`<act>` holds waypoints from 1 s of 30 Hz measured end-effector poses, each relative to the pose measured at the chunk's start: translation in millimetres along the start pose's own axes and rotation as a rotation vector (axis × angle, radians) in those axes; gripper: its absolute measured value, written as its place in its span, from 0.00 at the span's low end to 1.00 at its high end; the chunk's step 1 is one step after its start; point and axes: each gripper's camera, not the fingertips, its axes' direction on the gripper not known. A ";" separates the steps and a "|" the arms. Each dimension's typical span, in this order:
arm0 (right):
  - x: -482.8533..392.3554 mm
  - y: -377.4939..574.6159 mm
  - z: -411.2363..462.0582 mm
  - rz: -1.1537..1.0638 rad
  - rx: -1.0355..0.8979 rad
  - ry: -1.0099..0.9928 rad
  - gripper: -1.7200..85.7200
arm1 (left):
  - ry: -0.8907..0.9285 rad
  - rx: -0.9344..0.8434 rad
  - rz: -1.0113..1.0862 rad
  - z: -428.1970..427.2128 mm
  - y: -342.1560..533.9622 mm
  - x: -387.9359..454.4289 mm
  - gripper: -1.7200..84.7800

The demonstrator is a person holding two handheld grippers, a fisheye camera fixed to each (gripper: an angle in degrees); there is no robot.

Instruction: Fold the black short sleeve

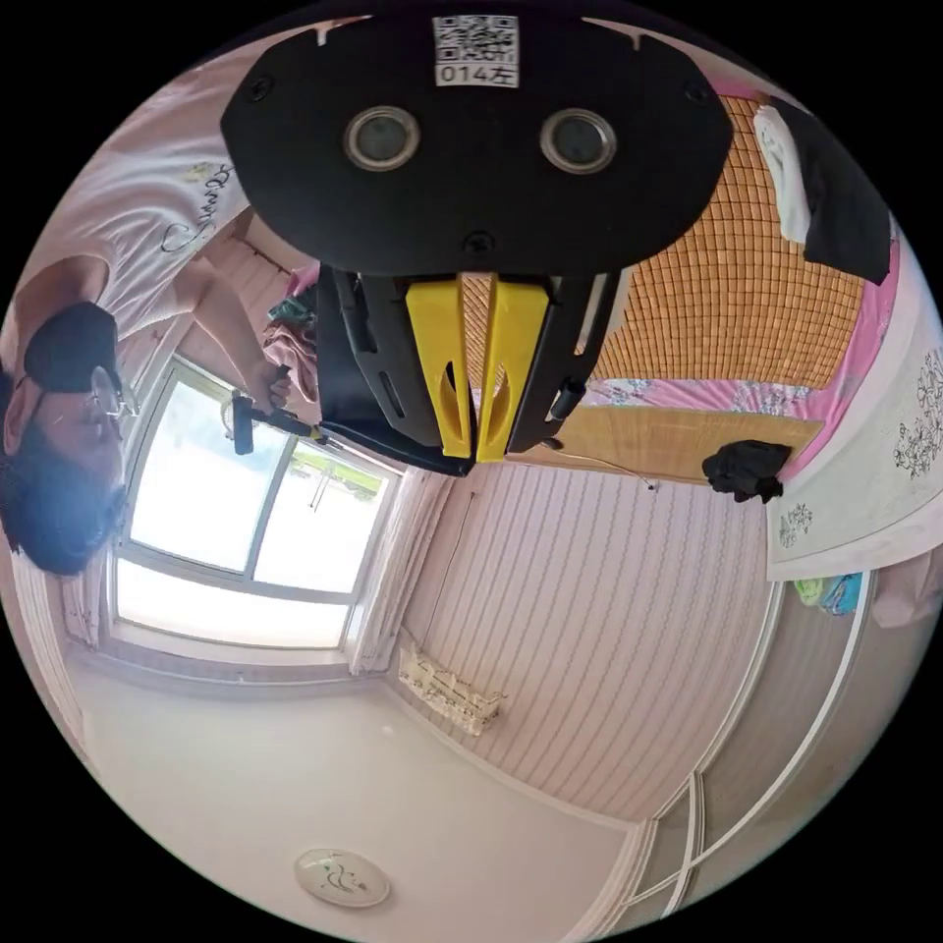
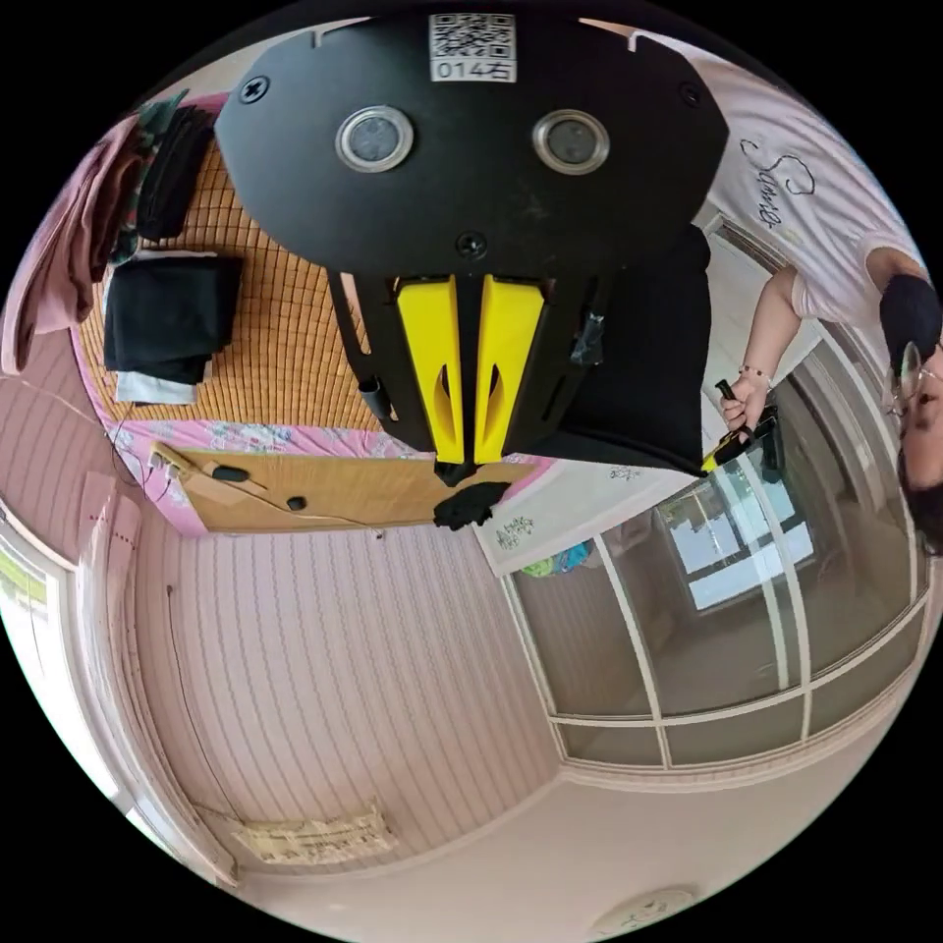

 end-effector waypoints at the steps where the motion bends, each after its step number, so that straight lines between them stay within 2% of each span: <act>1: 23.8 0.6 31.8 0.102 -0.064 -0.001 0.03 | -0.049 -0.071 -0.006 26.4 2.6 -10.4 0.01; 3: 44.1 -4.7 69.8 0.164 -0.153 0.031 0.03 | -0.163 -0.165 0.048 63.7 4.7 -18.4 0.01; 5: 49.7 -22.9 89.1 0.152 -0.147 0.042 0.03 | -0.189 -0.208 0.022 92.8 2.1 -29.2 0.01; 7: 49.8 -63.4 82.4 0.167 0.012 -0.033 0.03 | -0.164 -0.144 -0.092 109.1 -16.2 -46.0 0.01; 10: 44.1 -103.4 50.9 0.153 0.275 -0.173 0.03 | -0.180 0.025 -0.104 99.8 -51.5 -47.8 0.01; 14: 35.7 -108.2 36.4 0.017 0.339 -0.141 0.03 | -0.103 0.081 -0.040 89.6 -69.5 -42.2 0.01; 17: 49.2 -75.0 55.2 -0.043 0.222 -0.077 0.03 | -0.121 -0.022 0.021 101.3 -44.3 -49.2 0.01; 20: 79.2 -19.1 95.9 0.001 0.054 -0.005 0.03 | -0.184 -0.231 0.036 133.4 11.0 -70.3 0.01; 22: 109.8 28.1 137.3 0.103 -0.114 0.047 0.03 | -0.156 -0.383 -0.064 162.9 65.2 -94.0 0.01; 25: 151.6 80.8 179.8 0.319 -0.247 -0.017 0.03 | -0.136 -0.488 -0.189 194.6 123.9 -117.1 0.01; 30: 185.3 129.5 222.9 0.461 -0.461 0.058 0.03 | -0.164 -0.691 -0.260 236.7 178.4 -137.7 0.01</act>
